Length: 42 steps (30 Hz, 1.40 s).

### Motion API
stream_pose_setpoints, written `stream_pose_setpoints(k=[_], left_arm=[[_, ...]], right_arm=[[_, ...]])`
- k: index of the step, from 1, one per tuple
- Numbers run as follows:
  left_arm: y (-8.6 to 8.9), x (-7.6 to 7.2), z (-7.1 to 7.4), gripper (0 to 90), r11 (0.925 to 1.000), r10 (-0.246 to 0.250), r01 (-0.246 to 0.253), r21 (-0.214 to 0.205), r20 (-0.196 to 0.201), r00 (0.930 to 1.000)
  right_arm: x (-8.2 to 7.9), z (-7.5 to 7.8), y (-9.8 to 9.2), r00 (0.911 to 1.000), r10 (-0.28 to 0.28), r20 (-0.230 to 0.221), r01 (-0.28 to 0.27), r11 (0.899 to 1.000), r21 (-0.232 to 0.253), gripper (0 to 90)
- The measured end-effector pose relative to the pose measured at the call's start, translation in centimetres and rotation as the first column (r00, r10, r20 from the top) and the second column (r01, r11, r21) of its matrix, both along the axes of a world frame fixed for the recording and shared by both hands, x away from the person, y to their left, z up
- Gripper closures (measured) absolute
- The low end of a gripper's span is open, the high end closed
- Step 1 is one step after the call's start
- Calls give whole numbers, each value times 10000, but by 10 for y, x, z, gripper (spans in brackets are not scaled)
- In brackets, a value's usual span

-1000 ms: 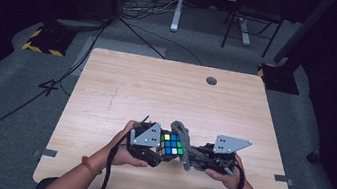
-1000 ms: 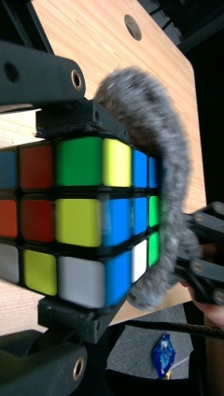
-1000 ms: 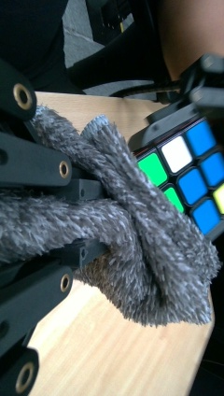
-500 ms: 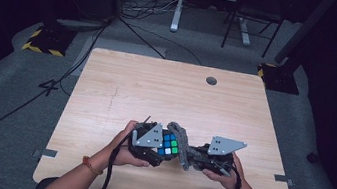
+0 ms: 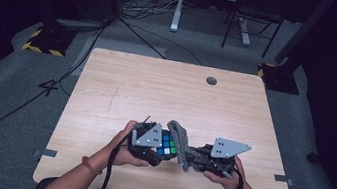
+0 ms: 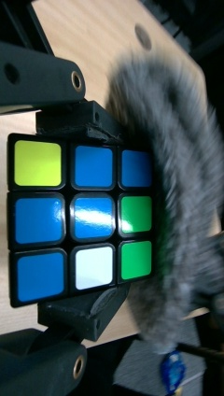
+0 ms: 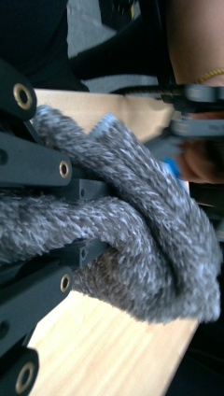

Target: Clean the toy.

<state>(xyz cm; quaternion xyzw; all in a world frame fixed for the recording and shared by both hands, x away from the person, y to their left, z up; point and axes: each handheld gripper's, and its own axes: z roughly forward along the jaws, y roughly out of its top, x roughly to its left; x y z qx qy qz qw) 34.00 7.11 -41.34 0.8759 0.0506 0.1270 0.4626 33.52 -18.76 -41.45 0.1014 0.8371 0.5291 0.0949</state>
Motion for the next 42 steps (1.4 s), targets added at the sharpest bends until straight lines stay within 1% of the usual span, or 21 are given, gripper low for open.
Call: stream_pose_setpoints(k=[3,5,7,11,12,14,17,19,22,24,25,27,28,29,31,33,35,36,38,40,42], left_arm=[[-3,-1,-1,331,9999,-80,78,-136,-204,9998],[-2,-1,1,331,9997,-124,122,-204,-130,9998],[0,-2,4,331,9993,-131,127,-365,-89,9999],[8,-3,12,331,9969,-16,21,-787,71,10000],[10,-3,14,331,9959,36,-30,-903,64,10000],[12,-2,16,331,9948,122,-107,-1011,143,9998],[14,-1,15,329,9922,82,-83,-1243,-16,10000],[15,0,15,327,9904,47,-64,-1381,-131,9999],[15,2,14,323,9901,145,-166,-1395,-161,9998],[13,2,12,324,9944,231,-238,-1026,-82,9997],[10,1,9,325,9970,273,-268,-725,58,9996],[3,-1,3,325,9993,247,-244,-275,132,9996],[2,0,3,325,9995,228,-224,-241,152,9996],[2,0,3,325,9992,207,-205,-356,38,9998],[2,2,2,327,9983,174,-187,-558,-243,9996],[0,0,2,328,9988,202,-206,-439,-97,9997],[1,-1,5,329,9987,125,-128,-499,-60,9999],[2,-1,7,330,9982,102,-104,-591,-33,9999],[3,-2,9,330,9981,130,-126,-604,75,9999],[2,-1,8,328,9982,123,-121,-586,28,9999],[2,0,8,325,9984,187,-186,-535,8,9998]], right_arm=[[1,0,-2,9998,-191,87,191,9998,-26,767],[4,-2,-3,9995,-300,-41,300,9995,-85,766],[9,-8,-2,9987,-500,-132,495,9981,-362,768],[15,-20,2,9969,-570,-541,517,9941,-955,768],[16,-22,3,9965,-536,-638,470,9937,-1013,768],[17,-24,3,9955,-407,-851,328,9952,-927,767],[14,-21,3,9954,-109,-954,66,9990,-447,768],[11,-20,3,9963,-43,-862,21,9997,-259,768],[10,-18,1,9964,-14,-851,13,10000,-12,768],[10,-15,-2,9959,144,-896,-108,9991,413,768],[9,-13,-3,9961,219,-856,-170,9982,579,768],[5,-6,-2,9984,235,-523,-205,9982,560,768],[2,-2,-1,9997,158,-192,-151,9992,368,768],[0,-1,0,10000,74,-50,-72,9996,274,768],[-2,0,-1,10000,-39,13,38,9994,348,768],[-1,2,-2,9999,-125,112,120,9990,435,768],[0,1,-1,9995,-272,170,268,9994,206,769],[2,-1,0,9993,-357,137,357,9994,3,769],[8,-9,1,9985,-484,-240,477,9985,-261,769],[10,-13,0,9985,-316,-437,313,9995,-79,769],[6,-10,2,9997,-202,-169,203,9998,30,770]])
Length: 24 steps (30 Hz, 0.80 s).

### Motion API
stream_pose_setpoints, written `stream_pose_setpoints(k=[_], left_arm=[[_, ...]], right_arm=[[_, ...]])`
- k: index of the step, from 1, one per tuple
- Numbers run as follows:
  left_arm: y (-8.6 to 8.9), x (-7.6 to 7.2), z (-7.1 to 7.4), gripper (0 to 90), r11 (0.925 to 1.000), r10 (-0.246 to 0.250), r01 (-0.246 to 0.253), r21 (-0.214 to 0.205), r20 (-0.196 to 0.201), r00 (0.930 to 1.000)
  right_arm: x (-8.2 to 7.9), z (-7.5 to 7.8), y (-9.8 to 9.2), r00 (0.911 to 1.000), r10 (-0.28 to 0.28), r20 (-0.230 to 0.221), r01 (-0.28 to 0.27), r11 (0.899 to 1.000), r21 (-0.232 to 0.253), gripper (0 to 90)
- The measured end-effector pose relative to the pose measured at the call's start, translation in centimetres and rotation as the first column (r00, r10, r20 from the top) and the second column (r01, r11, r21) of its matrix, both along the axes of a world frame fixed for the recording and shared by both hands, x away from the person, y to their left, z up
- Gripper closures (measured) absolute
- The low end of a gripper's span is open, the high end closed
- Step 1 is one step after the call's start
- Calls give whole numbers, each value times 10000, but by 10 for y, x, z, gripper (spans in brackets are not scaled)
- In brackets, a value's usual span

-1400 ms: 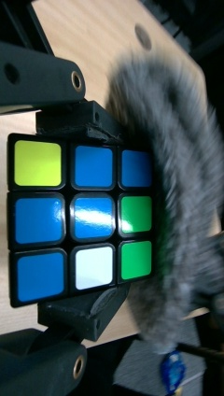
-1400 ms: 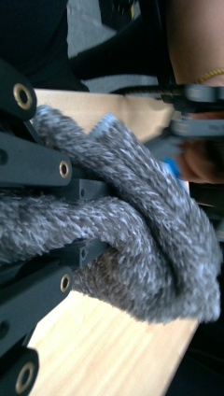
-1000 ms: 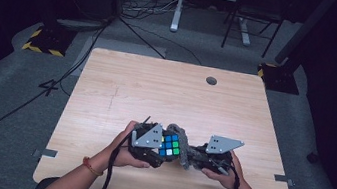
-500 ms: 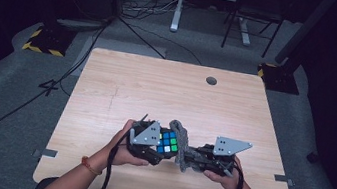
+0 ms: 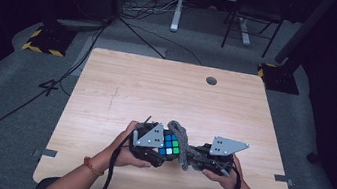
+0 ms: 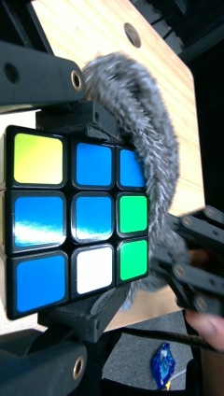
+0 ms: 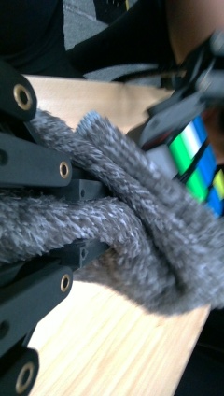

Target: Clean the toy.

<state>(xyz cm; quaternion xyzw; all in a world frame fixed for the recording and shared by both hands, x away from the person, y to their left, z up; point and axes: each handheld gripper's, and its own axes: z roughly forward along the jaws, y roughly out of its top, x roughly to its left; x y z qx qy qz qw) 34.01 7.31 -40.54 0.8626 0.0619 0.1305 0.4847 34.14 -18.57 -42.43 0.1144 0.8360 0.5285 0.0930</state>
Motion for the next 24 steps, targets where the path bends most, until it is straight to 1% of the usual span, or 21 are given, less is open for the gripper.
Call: stream_pose_setpoints(k=[3,5,8,10,11,12,13,14,15,16,18,20,22,23,24], left_arm=[[0,-1,0,324,10000,-32,32,-9,-79,10000],[-1,-2,0,324,9999,-24,25,128,-55,10000],[-4,-1,-3,324,9993,-72,74,363,-55,10000],[-7,0,-5,326,9987,-82,89,492,-146,9999],[-10,1,-7,326,9973,-100,109,731,-128,9999],[-13,2,-9,326,9956,-94,104,929,-116,9999],[-15,2,-11,327,9941,-121,137,1071,-160,9998],[-16,3,-13,328,9930,-149,169,1169,-177,9997],[-16,3,-13,329,9929,-120,135,1183,-140,9998],[-16,3,-13,330,9933,-90,106,1150,-139,9999],[-11,3,-8,331,9968,-76,91,792,-193,9998],[-5,3,-3,331,9991,39,-34,421,-119,9999],[2,3,3,331,9998,151,-151,100,13,9999],[5,3,5,331,9996,181,-183,-205,-90,9998],[7,3,6,330,9993,161,-163,-335,-86,9998]], right_arm=[[-4,5,0,9996,-50,276,46,9999,152,771],[-8,8,0,9988,-54,496,40,9996,269,771],[-13,12,2,9964,-16,853,-2,9998,207,771],[-16,15,3,9943,16,1070,-29,9999,116,771],[-16,16,3,9940,35,1089,-49,9999,127,771],[-16,16,4,9942,89,1074,-116,9996,241,771],[-16,16,5,9937,133,1109,-155,9997,197,771],[-16,16,7,9925,151,1213,-162,9998,81,770],[-15,16,7,9919,129,1262,-131,9999,8,769],[-15,15,7,9923,61,1238,-65,10000,25,769],[-12,15,3,9928,-175,1188,177,9998,-6,768],[-8,12,-2,9943,-377,994,390,9992,-120,768],[-1,4,-8,9967,-570,582,581,9982,-179,768],[3,0,-9,9975,-634,323,640,9978,-178,768],[8,-6,-10,9982,-590,-123,587,9981,-206,768]])
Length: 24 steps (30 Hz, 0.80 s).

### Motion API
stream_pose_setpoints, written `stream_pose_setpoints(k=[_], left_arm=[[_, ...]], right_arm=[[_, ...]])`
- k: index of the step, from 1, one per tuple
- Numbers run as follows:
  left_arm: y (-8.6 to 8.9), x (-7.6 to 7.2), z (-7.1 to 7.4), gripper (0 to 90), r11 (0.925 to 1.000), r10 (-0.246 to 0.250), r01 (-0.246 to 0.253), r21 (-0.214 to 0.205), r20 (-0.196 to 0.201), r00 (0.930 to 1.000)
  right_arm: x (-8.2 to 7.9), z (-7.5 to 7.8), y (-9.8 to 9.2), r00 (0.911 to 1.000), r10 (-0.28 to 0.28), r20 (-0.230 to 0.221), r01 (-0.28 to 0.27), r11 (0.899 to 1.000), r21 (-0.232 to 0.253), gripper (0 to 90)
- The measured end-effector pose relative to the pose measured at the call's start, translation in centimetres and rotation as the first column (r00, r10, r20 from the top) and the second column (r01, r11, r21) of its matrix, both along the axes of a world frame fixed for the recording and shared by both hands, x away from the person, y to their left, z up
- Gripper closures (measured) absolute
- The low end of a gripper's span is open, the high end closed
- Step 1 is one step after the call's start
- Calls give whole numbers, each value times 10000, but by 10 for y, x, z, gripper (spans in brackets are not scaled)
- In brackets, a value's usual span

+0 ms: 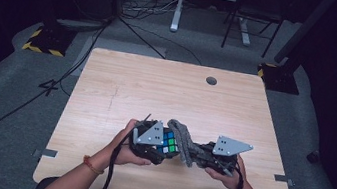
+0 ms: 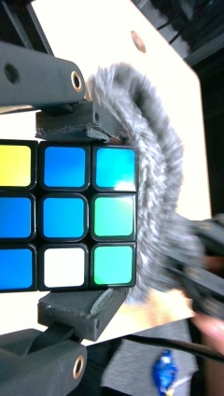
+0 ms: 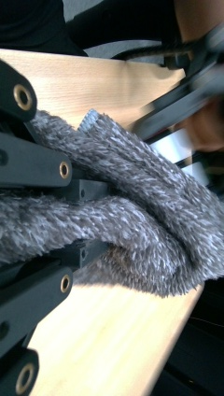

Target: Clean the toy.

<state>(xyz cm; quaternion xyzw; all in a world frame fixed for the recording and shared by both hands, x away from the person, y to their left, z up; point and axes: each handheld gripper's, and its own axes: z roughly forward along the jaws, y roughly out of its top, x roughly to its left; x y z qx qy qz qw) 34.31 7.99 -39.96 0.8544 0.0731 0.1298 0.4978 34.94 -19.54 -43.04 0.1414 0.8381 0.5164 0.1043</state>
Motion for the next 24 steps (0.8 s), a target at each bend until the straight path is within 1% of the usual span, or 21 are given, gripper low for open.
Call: stream_pose_setpoints(k=[1,2,3,4,5,7,9,11,12,14,16,17,20,22,23,24], left_arm=[[2,-1,2,331,10000,36,-35,-75,136,9999],[2,-2,3,331,9998,38,-35,-174,186,9998],[3,-2,4,330,9995,-49,52,-319,89,9999],[3,-3,4,330,9990,-121,124,-424,93,9999],[2,-4,4,330,9992,-132,140,-367,227,9997],[1,-5,4,330,9992,-175,186,-362,308,9994],[2,-4,4,328,9979,-258,268,-590,167,9995],[4,-1,2,324,9982,-184,186,-564,35,9998],[4,0,1,320,9987,-144,141,-499,-65,9999],[4,2,-3,318,9989,-120,107,-453,-274,9996],[2,3,-5,318,9996,-85,77,-262,-310,9995],[1,4,-6,319,9999,-45,40,-160,-304,9995],[-1,5,-8,320,9999,-55,51,-96,-428,9991],[-4,5,-11,321,9998,-75,82,165,-436,9990],[-6,4,-12,323,9993,-63,78,370,-404,9992],[-10,3,-15,324,9974,-141,168,698,-379,9992]], right_arm=[[2,-3,1,9998,19,-189,-20,10000,-38,767],[5,-8,2,9989,103,-465,-103,9999,-6,767],[7,-10,3,9977,164,-658,-159,9998,83,767],[7,-12,4,9959,297,-851,-280,9994,211,765],[6,-13,6,9950,443,-900,-412,9985,363,765],[4,-12,7,9931,671,-958,-612,9961,633,765],[3,-11,6,9911,840,-1035,-737,9923,993,766],[4,-11,3,9883,941,-1203,-774,9875,1374,766],[5,-10,1,9870,980,-1275,-765,9835,1641,767],[5,-8,-2,9891,944,-1132,-729,9808,1807,767],[4,-3,-5,9907,903,-1018,-679,9763,2053,768],[3,-1,-6,9923,852,-903,-650,9763,2065,768],[0,3,-7,9947,799,-649,-649,9762,2070,768],[-2,6,-7,9955,821,-465,-704,9745,2131,769],[-3,8,-7,9958,842,-362,-745,9739,2145,769],[-4,10,-6,9963,835,-226,-769,9747,2101,769]])
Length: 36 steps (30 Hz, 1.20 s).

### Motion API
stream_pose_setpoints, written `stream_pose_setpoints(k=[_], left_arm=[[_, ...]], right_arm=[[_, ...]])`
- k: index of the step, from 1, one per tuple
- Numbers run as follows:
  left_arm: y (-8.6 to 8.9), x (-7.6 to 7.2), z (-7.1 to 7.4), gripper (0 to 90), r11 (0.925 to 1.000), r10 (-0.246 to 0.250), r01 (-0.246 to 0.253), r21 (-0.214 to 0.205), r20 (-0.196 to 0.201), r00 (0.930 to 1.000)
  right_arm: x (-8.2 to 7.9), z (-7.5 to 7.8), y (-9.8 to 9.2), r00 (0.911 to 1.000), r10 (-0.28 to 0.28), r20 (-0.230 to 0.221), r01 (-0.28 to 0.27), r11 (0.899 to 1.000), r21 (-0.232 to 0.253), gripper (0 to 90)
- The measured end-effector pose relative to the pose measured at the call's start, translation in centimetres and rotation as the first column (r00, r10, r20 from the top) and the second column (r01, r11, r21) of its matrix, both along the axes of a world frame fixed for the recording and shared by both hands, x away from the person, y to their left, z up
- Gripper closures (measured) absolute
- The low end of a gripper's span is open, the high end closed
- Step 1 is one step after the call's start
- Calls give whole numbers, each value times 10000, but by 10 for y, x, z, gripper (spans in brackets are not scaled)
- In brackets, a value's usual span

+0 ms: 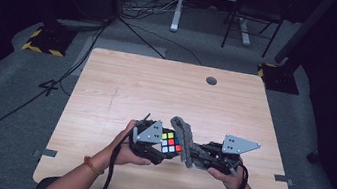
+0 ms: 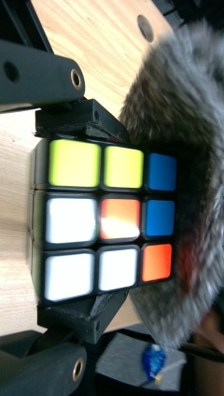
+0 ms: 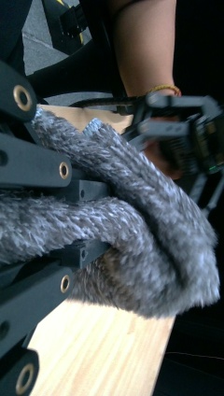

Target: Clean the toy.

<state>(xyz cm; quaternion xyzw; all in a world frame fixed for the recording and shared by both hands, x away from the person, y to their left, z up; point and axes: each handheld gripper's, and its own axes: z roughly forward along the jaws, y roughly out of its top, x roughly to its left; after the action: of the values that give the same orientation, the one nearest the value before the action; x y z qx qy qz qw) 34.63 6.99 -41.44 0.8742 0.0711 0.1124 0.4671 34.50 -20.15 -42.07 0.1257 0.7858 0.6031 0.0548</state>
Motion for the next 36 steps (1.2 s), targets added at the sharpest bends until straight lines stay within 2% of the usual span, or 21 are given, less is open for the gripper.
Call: stream_pose_setpoints(k=[3,5,8,10,12,13,18,22,25,29,31,33,35,36], left_arm=[[-5,-1,-3,328,9996,0,-1,294,50,10000],[-4,1,-3,329,9998,-24,25,218,-15,10000],[-1,0,1,330,9999,64,-66,138,125,9999],[2,0,5,331,9999,148,-147,-60,195,9997],[7,0,9,331,9988,213,-206,-449,152,9997],[9,0,11,331,9984,228,-219,-512,170,9996],[16,0,16,331,9964,318,-297,-797,250,9992],[15,0,14,330,9974,334,-312,-656,324,9989],[11,1,10,330,9984,294,-282,-484,242,9993],[2,1,2,330,9998,112,-111,-162,58,9999],[-1,0,-1,329,9999,12,-14,-157,-123,9999],[-6,-1,-5,330,9999,-70,72,156,-119,9999],[-9,-2,-7,330,9992,-125,127,366,-49,9999],[-9,-1,-7,330,9990,-109,109,445,5,9999]], right_arm=[[-6,5,3,9991,-6,429,18,9996,-266,768],[-7,7,4,9975,-245,664,280,9982,-530,768],[-6,6,5,9962,-519,705,574,9953,-781,769],[-3,3,5,9958,-623,671,693,9917,-1084,770],[1,-3,6,9962,-740,451,803,9843,-1575,770],[3,-7,6,9967,-747,312,792,9803,-1808,770],[7,-15,10,9980,-627,-22,606,9722,-2262,770],[7,-14,9,9989,-458,-129,426,9812,-1880,770],[3,-7,6,9996,-274,47,278,9906,-1337,770],[-2,0,5,9987,-313,395,358,9925,-1169,770],[-4,2,3,9982,-306,516,353,9949,-945,770],[-4,4,2,9977,-281,611,328,9964,-787,769],[-5,5,2,9969,-353,701,409,9959,-804,770],[-5,4,3,9965,-394,735,464,9943,-959,769]])
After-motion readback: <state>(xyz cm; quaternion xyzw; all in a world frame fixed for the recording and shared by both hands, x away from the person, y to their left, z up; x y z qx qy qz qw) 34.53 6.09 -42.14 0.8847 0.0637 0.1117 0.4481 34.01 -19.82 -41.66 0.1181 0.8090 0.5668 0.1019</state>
